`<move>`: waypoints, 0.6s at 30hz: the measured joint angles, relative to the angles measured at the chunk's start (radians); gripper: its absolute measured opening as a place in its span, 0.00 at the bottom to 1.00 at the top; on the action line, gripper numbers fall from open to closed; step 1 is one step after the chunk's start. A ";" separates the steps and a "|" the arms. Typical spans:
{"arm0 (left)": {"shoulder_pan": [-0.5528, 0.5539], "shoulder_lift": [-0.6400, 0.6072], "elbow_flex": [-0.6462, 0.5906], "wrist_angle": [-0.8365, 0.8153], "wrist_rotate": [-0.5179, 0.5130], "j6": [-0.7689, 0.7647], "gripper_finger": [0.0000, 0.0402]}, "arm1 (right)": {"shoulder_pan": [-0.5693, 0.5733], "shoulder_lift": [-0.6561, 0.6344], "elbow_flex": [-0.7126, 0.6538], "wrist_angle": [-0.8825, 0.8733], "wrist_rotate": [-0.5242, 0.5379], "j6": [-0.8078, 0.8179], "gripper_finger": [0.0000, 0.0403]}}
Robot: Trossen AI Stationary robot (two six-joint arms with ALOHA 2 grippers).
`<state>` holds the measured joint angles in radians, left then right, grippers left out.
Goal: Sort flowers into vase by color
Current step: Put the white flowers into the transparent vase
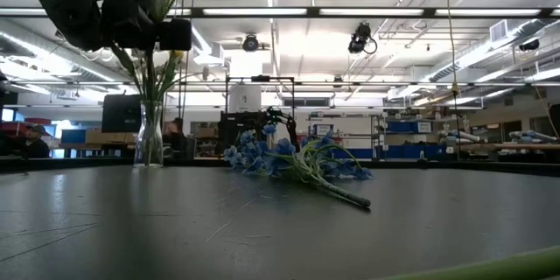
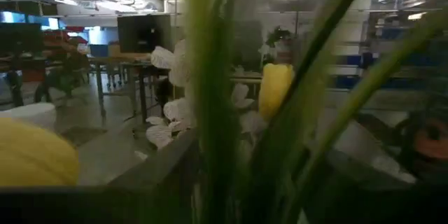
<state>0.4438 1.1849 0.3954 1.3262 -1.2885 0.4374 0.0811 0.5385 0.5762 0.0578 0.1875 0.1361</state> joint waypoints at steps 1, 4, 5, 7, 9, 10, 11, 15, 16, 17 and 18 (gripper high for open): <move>0.000 -0.001 0.000 0.000 -0.009 0.000 0.58 | 0.000 0.000 0.000 0.000 0.000 0.000 0.71; -0.010 -0.010 0.008 0.004 -0.052 0.006 0.63 | 0.000 0.000 0.000 0.000 0.000 0.000 0.71; -0.015 -0.011 0.015 0.007 -0.053 0.019 0.64 | 0.000 0.000 0.000 0.000 0.000 0.000 0.71; -0.025 -0.014 0.033 0.002 -0.054 0.073 0.66 | 0.000 0.000 0.000 0.000 0.000 0.000 0.71; -0.035 -0.014 0.059 0.003 -0.054 0.142 0.66 | 0.000 0.000 0.000 0.000 0.000 0.000 0.71; -0.040 -0.015 0.072 0.003 -0.054 0.182 0.66 | 0.000 0.000 0.000 0.000 0.000 0.000 0.71; -0.046 -0.015 0.085 0.003 -0.058 0.223 0.66 | 0.000 0.000 0.000 0.000 0.000 0.000 0.71; -0.066 -0.015 0.133 -0.012 -0.097 0.350 0.66 | 0.000 0.000 0.000 0.000 0.000 0.000 0.71; -0.071 -0.015 0.136 -0.013 -0.120 0.364 0.66 | 0.000 0.000 0.000 0.000 0.000 0.000 0.71; -0.075 -0.015 0.136 -0.014 -0.144 0.373 0.66 | 0.000 0.000 0.000 0.000 0.000 0.000 0.71; -0.077 -0.015 0.130 -0.013 -0.164 0.381 0.66 | 0.000 0.000 0.000 0.000 0.000 0.000 0.71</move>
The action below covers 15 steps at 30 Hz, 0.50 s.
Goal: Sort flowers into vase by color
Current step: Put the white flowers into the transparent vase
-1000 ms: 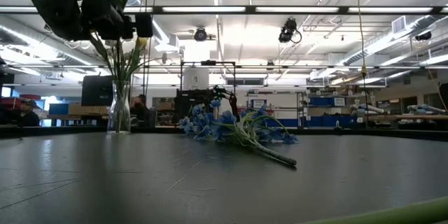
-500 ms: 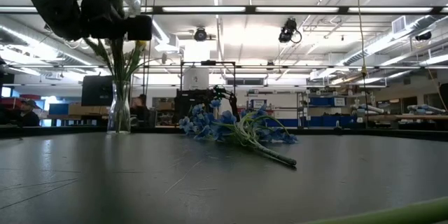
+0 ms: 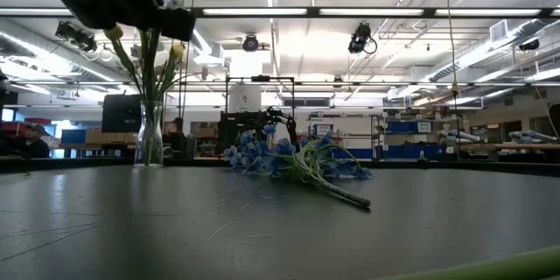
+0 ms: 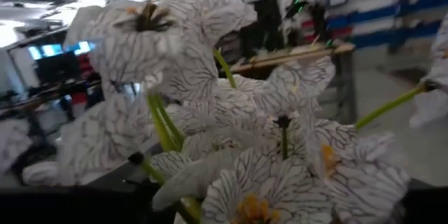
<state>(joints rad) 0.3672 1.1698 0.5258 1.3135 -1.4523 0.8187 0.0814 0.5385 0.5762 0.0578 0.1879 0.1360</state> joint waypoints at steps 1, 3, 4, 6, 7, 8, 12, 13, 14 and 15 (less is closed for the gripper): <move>0.000 0.000 -0.010 -0.001 -0.011 0.006 0.66 | 0.000 0.000 0.000 0.000 0.000 0.000 0.71; 0.005 0.000 -0.024 -0.005 -0.046 0.009 0.66 | 0.000 0.000 0.000 0.000 0.000 0.000 0.71; 0.007 0.000 -0.029 -0.003 -0.064 0.013 0.66 | 0.000 0.000 0.000 0.000 0.000 0.000 0.71; 0.010 0.000 -0.036 -0.001 -0.089 0.032 0.66 | 0.000 0.000 0.000 0.000 0.000 0.000 0.71; 0.011 0.000 -0.039 -0.002 -0.098 0.044 0.66 | 0.000 0.000 0.000 0.000 0.000 0.000 0.71; 0.009 0.000 -0.040 -0.002 -0.104 0.053 0.66 | 0.000 0.000 0.000 0.000 0.000 0.000 0.71; 0.003 0.000 -0.040 -0.003 -0.107 0.061 0.66 | 0.000 0.000 0.000 0.000 0.000 0.000 0.71; 0.004 0.000 -0.040 -0.002 -0.108 0.060 0.66 | 0.000 0.000 0.000 0.000 0.000 0.000 0.71; 0.004 0.001 -0.040 -0.002 -0.107 0.049 0.66 | 0.000 0.000 0.000 0.000 0.000 0.000 0.71; 0.004 0.001 -0.040 -0.004 -0.108 0.037 0.66 | 0.000 0.000 0.000 0.000 0.000 0.000 0.71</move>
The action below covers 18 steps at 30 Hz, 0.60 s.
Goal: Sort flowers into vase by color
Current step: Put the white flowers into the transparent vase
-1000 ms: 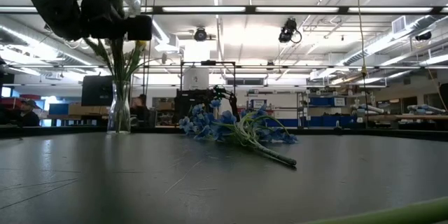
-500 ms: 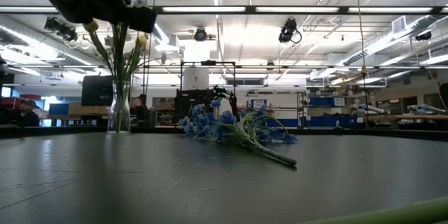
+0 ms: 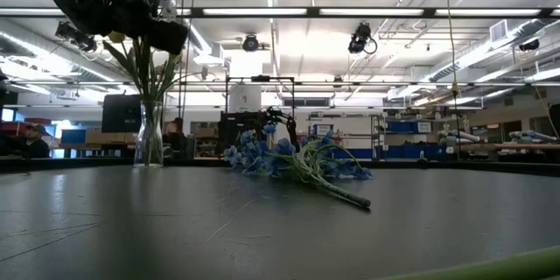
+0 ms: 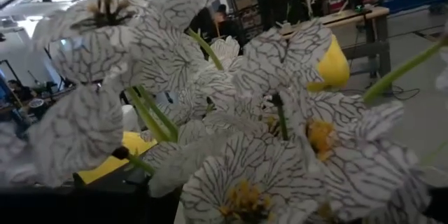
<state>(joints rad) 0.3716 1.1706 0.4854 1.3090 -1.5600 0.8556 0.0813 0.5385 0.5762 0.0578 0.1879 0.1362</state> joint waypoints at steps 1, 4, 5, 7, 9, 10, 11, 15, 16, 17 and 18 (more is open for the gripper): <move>0.002 0.000 0.000 -0.011 0.000 -0.014 0.66 | 0.000 0.000 0.000 0.000 0.000 0.000 0.71; 0.007 0.000 0.000 -0.104 0.002 -0.069 0.66 | 0.000 0.000 0.000 0.000 0.000 0.000 0.71; 0.007 0.000 0.000 -0.155 0.007 -0.087 0.66 | 0.000 0.000 0.000 0.000 0.000 0.000 0.71; 0.007 0.001 0.000 -0.257 0.036 -0.120 0.66 | 0.000 0.000 0.000 0.000 0.000 0.000 0.71; 0.007 0.001 0.000 -0.356 0.073 -0.129 0.66 | 0.000 0.000 0.000 0.000 0.000 0.000 0.71; 0.007 0.001 0.000 -0.410 0.094 -0.130 0.66 | 0.000 0.000 0.000 0.000 0.000 0.000 0.71; 0.007 0.001 0.000 -0.462 0.113 -0.130 0.66 | 0.000 0.000 0.000 0.000 0.000 0.000 0.71; 0.007 0.001 0.000 -0.619 0.142 -0.100 0.66 | 0.000 0.000 0.000 0.000 0.000 0.000 0.71; 0.007 0.001 0.000 -0.634 0.142 -0.075 0.66 | 0.000 0.000 0.000 0.000 0.000 0.000 0.71; 0.007 0.001 0.000 -0.643 0.142 -0.042 0.66 | 0.000 0.000 0.000 0.000 0.000 0.000 0.71; 0.007 0.001 0.000 -0.647 0.142 -0.003 0.66 | 0.000 0.000 0.000 0.000 0.000 0.000 0.71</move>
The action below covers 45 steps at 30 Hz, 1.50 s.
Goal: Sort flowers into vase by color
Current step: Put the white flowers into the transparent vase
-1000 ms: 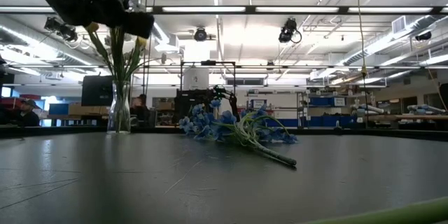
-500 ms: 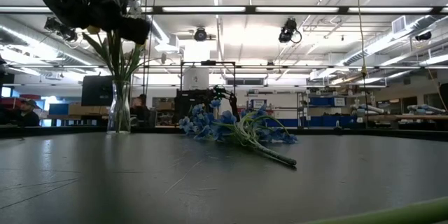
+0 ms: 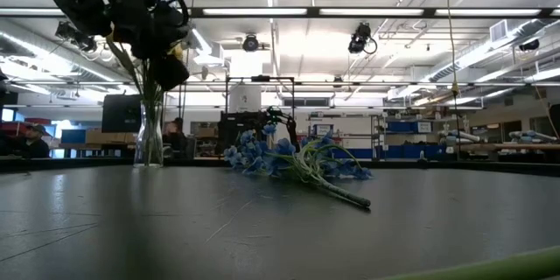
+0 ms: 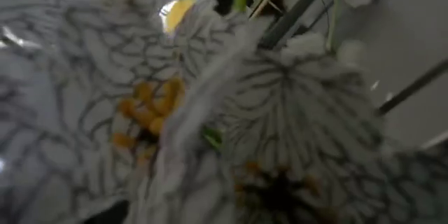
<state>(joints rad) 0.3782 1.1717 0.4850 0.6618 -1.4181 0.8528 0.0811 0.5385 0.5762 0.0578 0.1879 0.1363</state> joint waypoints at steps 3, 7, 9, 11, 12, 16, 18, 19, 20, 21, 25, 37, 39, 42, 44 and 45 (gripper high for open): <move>0.000 0.000 0.000 0.000 0.002 0.117 0.66 | 0.000 0.000 0.000 0.000 0.000 0.000 0.71; 0.000 0.000 0.001 -0.001 0.002 0.136 0.66 | 0.000 0.000 0.000 0.000 0.000 0.000 0.71; 0.003 0.000 0.014 -0.010 0.002 0.139 0.66 | 0.000 0.000 0.000 0.000 0.000 0.000 0.71; 0.008 0.000 0.040 -0.021 0.003 0.147 0.66 | 0.000 0.000 0.000 0.000 0.000 0.000 0.71; 0.013 0.000 0.053 -0.032 0.007 0.151 0.66 | 0.000 0.000 0.000 0.000 0.000 0.000 0.71; 0.041 0.000 0.104 -0.055 0.027 0.152 0.66 | 0.000 0.000 0.000 0.000 0.000 0.000 0.71; 0.054 0.000 0.120 -0.053 0.025 0.131 0.66 | 0.000 0.000 0.000 0.000 0.000 0.000 0.71; 0.059 0.000 0.124 -0.054 0.023 0.118 0.66 | 0.000 0.000 0.000 0.000 0.000 0.000 0.71; 0.063 0.000 0.131 -0.053 0.015 0.105 0.66 | 0.000 0.000 0.000 0.000 0.000 0.000 0.71; 0.067 0.000 0.139 -0.049 0.002 0.085 0.66 | 0.000 0.000 0.000 0.000 0.000 0.000 0.71; 0.081 0.000 0.177 -0.034 -0.067 0.003 0.66 | 0.000 0.000 0.000 0.000 0.000 0.000 0.71; 0.081 -0.001 0.165 0.000 -0.056 -0.591 0.66 | 0.000 0.000 0.000 0.000 0.000 0.000 0.71; 0.081 -0.001 0.165 -0.004 -0.016 -0.637 0.66 | 0.000 0.000 0.000 0.000 0.000 0.000 0.71; 0.081 -0.001 0.165 -0.025 0.059 -0.649 0.66 | 0.000 0.000 0.000 0.000 0.000 0.000 0.71; 0.081 -0.001 0.165 -0.027 0.093 -0.628 0.66 | 0.000 0.000 0.000 0.000 0.000 0.000 0.71; 0.081 -0.001 0.165 -0.027 0.101 -0.615 0.66 | 0.000 0.000 0.000 0.000 0.000 0.000 0.71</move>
<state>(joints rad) 0.4591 1.1709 0.6502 0.6353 -1.3173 0.2375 0.0814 0.5383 0.5762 0.0578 0.1875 0.1362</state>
